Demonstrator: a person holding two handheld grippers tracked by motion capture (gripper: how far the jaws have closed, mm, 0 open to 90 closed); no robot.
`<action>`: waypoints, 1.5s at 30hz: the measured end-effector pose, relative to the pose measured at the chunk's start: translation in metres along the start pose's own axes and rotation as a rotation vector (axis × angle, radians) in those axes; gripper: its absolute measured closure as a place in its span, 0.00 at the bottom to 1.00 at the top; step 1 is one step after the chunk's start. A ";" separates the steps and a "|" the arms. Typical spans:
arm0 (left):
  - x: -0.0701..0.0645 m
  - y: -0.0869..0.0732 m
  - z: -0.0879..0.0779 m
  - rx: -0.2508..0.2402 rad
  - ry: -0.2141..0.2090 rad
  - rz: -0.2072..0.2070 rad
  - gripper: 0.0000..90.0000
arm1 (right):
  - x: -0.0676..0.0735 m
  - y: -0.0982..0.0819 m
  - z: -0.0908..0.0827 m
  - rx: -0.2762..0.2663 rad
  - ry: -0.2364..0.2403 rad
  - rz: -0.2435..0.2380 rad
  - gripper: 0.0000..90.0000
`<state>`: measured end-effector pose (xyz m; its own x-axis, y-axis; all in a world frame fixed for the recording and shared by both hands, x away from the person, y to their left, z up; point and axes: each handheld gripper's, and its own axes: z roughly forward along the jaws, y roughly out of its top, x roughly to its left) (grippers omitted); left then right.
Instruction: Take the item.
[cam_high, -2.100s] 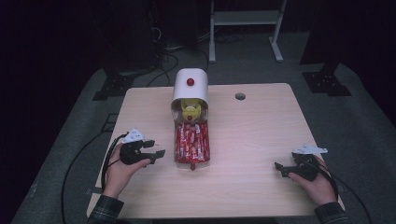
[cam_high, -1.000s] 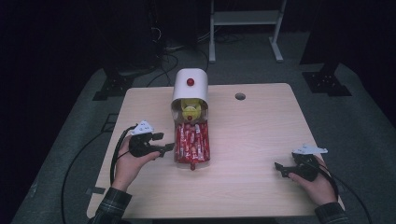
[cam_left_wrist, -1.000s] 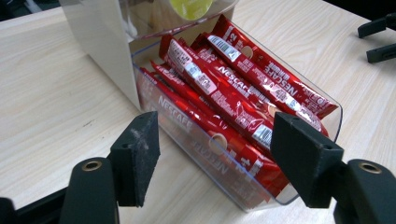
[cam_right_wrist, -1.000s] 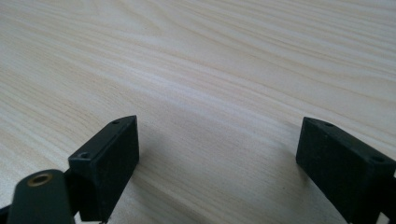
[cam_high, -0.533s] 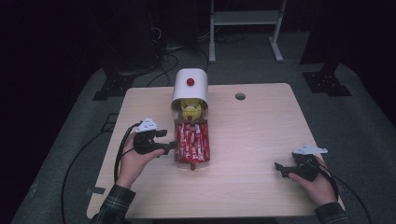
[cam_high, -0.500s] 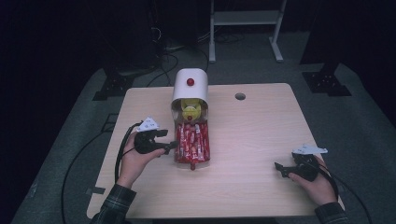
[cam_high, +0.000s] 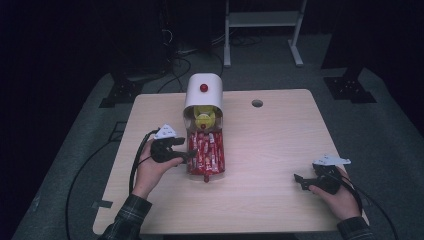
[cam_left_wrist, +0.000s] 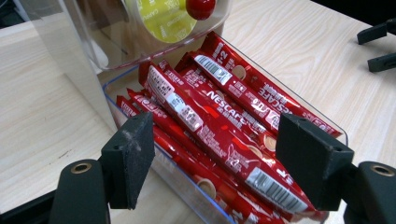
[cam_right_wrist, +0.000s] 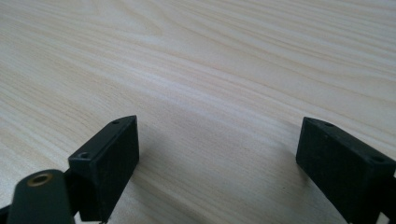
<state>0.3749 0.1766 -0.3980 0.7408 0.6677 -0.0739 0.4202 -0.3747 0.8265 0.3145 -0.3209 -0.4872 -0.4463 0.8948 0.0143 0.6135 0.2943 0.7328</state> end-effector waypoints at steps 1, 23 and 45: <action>0.000 0.000 0.001 0.001 -0.001 0.001 0.31 | 0.000 0.000 0.000 0.000 0.000 0.000 0.13; -0.003 0.003 0.027 0.034 0.027 0.030 0.32 | 0.000 0.000 0.000 0.000 0.001 0.000 0.13; -0.005 -0.001 0.037 0.058 0.061 0.053 0.39 | 0.000 0.000 0.000 0.000 0.001 -0.001 0.13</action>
<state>0.3895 0.1500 -0.4192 0.7302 0.6832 0.0051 0.4118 -0.4461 0.7946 0.3145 -0.3210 -0.4872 -0.4475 0.8942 0.0139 0.6131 0.2954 0.7327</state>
